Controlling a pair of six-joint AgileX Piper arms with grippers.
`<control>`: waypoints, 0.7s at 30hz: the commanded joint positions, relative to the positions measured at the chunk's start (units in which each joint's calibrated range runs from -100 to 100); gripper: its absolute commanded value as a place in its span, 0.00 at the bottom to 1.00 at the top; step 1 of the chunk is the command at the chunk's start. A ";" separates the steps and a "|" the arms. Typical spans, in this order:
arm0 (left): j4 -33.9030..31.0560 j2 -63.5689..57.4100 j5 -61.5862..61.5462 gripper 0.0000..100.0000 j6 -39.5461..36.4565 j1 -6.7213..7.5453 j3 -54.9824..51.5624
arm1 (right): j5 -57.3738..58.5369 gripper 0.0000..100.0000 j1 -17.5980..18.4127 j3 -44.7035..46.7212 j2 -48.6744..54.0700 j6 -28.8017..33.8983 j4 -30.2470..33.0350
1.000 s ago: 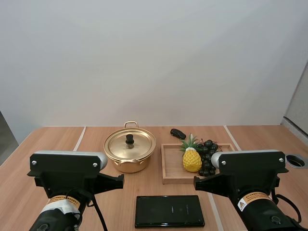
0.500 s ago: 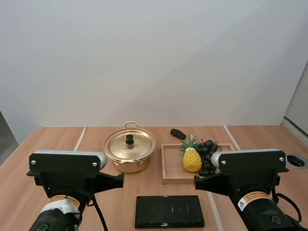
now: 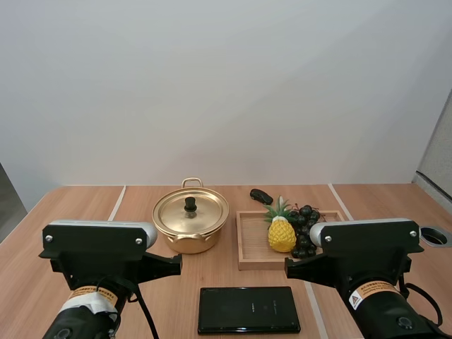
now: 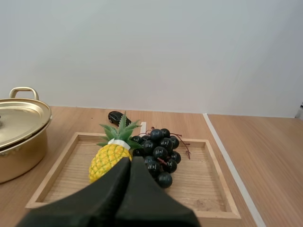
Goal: Open the pot, put the grape inside, and close it
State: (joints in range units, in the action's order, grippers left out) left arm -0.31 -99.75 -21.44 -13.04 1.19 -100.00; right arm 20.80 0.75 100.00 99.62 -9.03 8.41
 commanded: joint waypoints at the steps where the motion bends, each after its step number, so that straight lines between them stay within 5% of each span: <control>1: -0.79 -0.25 1.58 0.00 -0.65 0.04 0.00 | -0.52 0.00 -0.25 0.00 -0.05 -0.28 1.88; 5: -1.43 -0.25 8.52 0.00 0.42 0.04 0.00 | -13.94 0.00 -0.25 0.00 -0.05 -0.28 2.79; 7: -2.31 -0.25 16.28 0.00 4.14 0.04 0.00 | -27.16 0.00 -0.25 0.00 -0.05 -1.61 8.94; 10: -2.31 -0.25 36.47 0.00 8.83 0.04 0.00 | -45.22 0.00 -0.25 0.00 -0.05 -4.62 15.35; 14: -3.23 -0.25 63.73 0.00 9.82 0.04 0.00 | -68.64 0.00 -0.25 0.00 -0.05 -9.53 14.80; 17: -3.27 -0.25 63.11 0.00 9.82 0.04 3.49 | -69.08 0.00 -0.25 -2.19 -0.05 -9.83 5.70; 21: -3.27 -0.25 49.15 0.00 9.09 0.04 13.61 | -51.15 0.00 -0.25 -14.24 -1.54 -16.37 -13.95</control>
State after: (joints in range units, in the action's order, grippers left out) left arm -3.31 -99.75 32.71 -3.27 1.19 -91.32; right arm -36.67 0.72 91.82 99.00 -21.31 4.53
